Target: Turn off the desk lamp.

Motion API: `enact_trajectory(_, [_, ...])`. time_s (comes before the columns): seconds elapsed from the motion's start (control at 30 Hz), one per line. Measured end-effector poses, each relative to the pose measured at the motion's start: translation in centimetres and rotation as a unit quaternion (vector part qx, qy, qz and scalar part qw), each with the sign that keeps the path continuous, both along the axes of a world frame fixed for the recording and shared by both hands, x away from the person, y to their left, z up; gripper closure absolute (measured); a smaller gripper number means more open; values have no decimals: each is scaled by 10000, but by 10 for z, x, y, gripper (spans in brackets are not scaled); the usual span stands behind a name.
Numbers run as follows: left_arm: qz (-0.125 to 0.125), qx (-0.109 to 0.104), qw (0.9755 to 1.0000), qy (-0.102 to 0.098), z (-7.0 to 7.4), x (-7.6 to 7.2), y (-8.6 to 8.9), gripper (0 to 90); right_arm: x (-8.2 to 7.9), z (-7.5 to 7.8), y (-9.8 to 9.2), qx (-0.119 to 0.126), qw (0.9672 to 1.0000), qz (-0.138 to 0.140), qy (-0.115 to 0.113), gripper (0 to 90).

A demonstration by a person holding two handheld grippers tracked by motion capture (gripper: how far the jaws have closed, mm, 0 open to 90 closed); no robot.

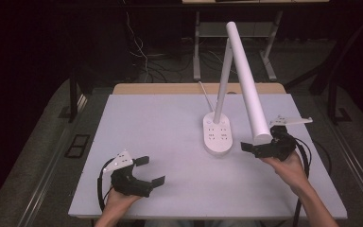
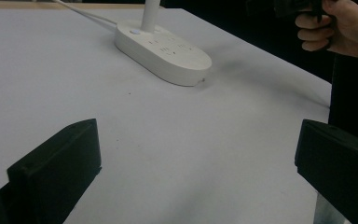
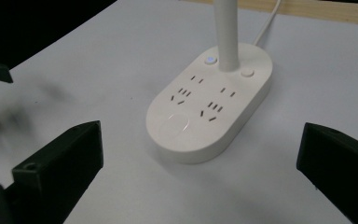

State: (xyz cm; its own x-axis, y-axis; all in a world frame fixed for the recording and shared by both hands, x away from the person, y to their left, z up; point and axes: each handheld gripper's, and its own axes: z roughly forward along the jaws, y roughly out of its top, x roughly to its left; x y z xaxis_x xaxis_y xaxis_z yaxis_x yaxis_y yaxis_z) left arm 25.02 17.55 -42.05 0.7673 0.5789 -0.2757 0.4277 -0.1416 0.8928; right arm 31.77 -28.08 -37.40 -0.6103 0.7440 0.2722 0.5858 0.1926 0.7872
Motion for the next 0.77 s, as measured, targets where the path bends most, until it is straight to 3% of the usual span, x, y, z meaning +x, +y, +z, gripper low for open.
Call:
enact_trajectory(0.37, [8,13,10000,1,0,0,1,0,-42,-20,-7,234,9997,-48,-76,5])
enact_trajectory(0.63, [7,26,10000,-8,0,0,0,0,-67,-40,-4,195,9997,-128,-91,5])
enact_trajectory(0.77, [3,25,10000,-9,0,1,0,0,-77,-44,-4,168,9995,-171,-217,5])
